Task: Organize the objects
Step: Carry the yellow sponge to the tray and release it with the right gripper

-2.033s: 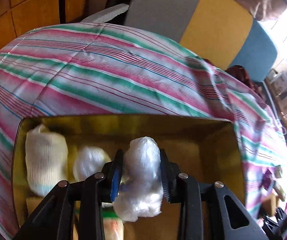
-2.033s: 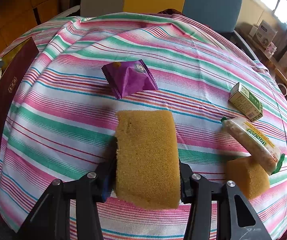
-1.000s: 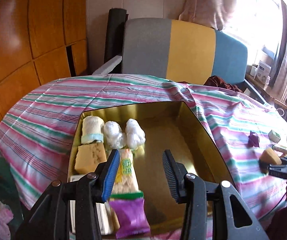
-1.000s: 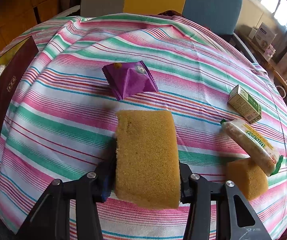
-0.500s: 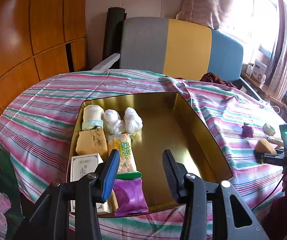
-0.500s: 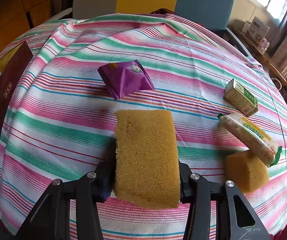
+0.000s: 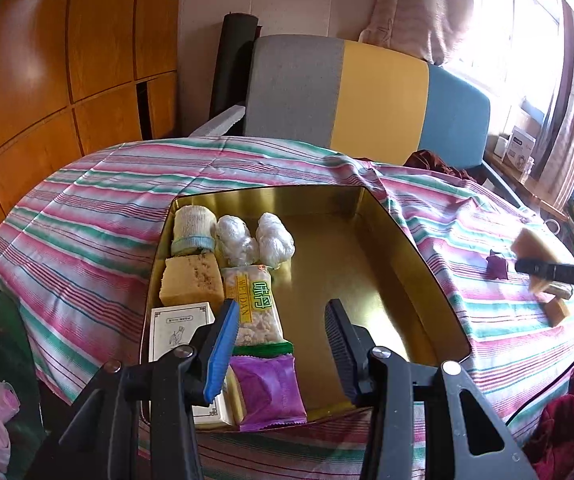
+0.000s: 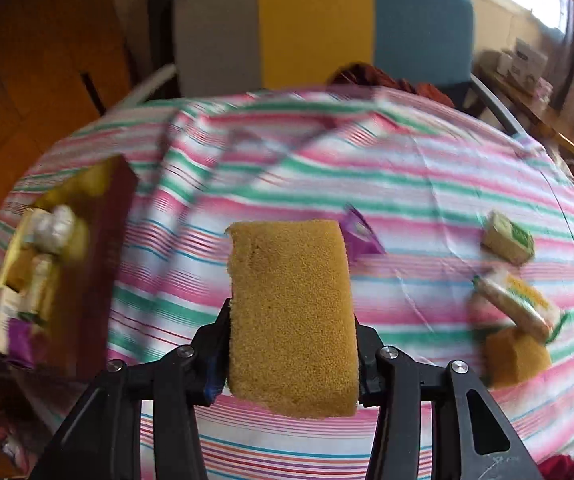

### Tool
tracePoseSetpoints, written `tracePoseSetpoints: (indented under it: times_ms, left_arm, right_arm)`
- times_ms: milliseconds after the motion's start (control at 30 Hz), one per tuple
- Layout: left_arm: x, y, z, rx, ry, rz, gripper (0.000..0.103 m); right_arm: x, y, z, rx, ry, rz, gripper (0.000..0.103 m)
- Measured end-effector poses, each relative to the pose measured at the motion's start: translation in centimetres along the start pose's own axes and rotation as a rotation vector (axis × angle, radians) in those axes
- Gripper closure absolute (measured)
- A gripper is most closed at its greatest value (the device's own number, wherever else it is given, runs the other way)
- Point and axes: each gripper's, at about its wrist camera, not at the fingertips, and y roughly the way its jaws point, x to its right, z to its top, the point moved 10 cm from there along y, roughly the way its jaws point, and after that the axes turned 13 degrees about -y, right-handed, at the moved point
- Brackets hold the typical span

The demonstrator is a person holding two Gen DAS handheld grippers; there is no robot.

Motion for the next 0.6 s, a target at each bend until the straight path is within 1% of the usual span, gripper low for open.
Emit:
tracePoseSetpoints:
  times_ms: [100,167,300,400,467,600]
  left_arm:
    - [-0.4,-0.2,0.3,0.002,-0.007,-0.012,0.058]
    - [-1.2,-0.6,1.1,0.017,-0.022,-0.012,0.058]
    - [-4.1,-1.5,2.8,0.058,-0.078,0.023,0.058]
    - [-7.2,-1.6,3.5,0.073,-0.138,0.071,0.058]
    - [-8.8,-1.5,3.6,0.071,-0.171,0.092,0.058]
    - [-10.4,-1.4,3.5,0.065,-0.208,0.105,0.059]
  right_arm:
    - [-4.6,-1.4,2.9,0.051,-0.054,0.066,0.055]
    - [-8.0,-2.0,4.2,0.073,-0.087,0.112,0.054]
    - [-15.2,-2.4,6.0,0.090,-0.179,0.202,0.054]
    - [-19.9,-1.5,6.4,0.072,-0.247,0.253,0.054]
    - [-22.3,-0.6,6.3,0.053,-0.277,0.274,0.054]
    - [-26.1,2.8,5.9,-0.018,-0.306,0.289,0.054]
